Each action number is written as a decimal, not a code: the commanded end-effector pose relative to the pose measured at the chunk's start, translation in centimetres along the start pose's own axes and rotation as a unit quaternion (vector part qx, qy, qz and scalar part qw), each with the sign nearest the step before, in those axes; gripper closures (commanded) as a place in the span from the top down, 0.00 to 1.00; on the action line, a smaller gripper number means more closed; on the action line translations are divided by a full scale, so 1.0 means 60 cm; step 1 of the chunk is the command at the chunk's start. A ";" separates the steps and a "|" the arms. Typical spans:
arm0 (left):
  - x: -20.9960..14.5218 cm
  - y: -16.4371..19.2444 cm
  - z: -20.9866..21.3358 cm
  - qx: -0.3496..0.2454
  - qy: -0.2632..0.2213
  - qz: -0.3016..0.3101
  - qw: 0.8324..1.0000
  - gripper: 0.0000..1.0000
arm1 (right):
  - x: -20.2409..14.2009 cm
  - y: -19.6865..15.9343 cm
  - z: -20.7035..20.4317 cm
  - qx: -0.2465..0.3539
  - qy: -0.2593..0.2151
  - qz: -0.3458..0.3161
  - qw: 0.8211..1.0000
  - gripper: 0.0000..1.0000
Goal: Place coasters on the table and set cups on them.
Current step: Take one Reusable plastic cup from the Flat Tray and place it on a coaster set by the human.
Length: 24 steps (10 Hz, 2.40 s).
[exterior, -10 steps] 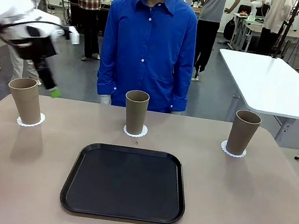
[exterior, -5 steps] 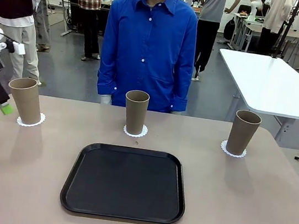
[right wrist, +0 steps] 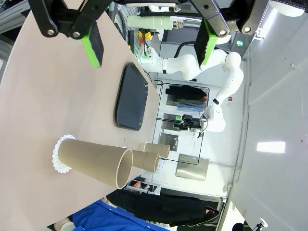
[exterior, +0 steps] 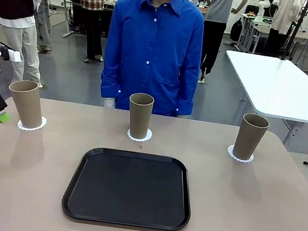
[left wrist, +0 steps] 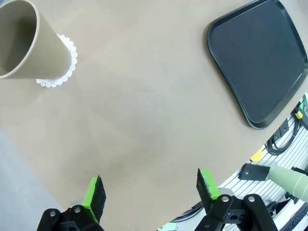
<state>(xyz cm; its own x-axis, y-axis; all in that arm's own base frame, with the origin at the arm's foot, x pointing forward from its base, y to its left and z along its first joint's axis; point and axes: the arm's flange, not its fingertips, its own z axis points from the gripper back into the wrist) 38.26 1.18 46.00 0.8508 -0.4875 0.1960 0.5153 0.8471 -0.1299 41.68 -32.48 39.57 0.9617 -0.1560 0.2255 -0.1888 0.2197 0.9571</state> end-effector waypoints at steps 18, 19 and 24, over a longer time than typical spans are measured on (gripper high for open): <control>-0.217 0.391 0.061 -0.417 -0.188 0.190 0.869 1.00 | -0.002 0.001 -0.002 -0.002 -0.001 -0.001 1.000 1.00; -0.217 0.379 0.072 -0.382 -0.179 0.175 0.890 1.00 | -0.002 0.001 -0.002 -0.002 -0.001 -0.001 1.000 1.00; -0.219 0.384 0.053 -0.424 -0.193 0.200 0.862 1.00 | -0.002 0.001 -0.002 -0.002 -0.001 -0.001 1.000 1.00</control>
<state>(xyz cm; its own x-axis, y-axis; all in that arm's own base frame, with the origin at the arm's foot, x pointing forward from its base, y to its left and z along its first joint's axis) 38.70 27.75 43.31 0.9669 0.0390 0.2520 0.2149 0.4075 -0.8876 41.65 -32.52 39.56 0.9615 -0.1569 0.2255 -0.1886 0.2197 0.9572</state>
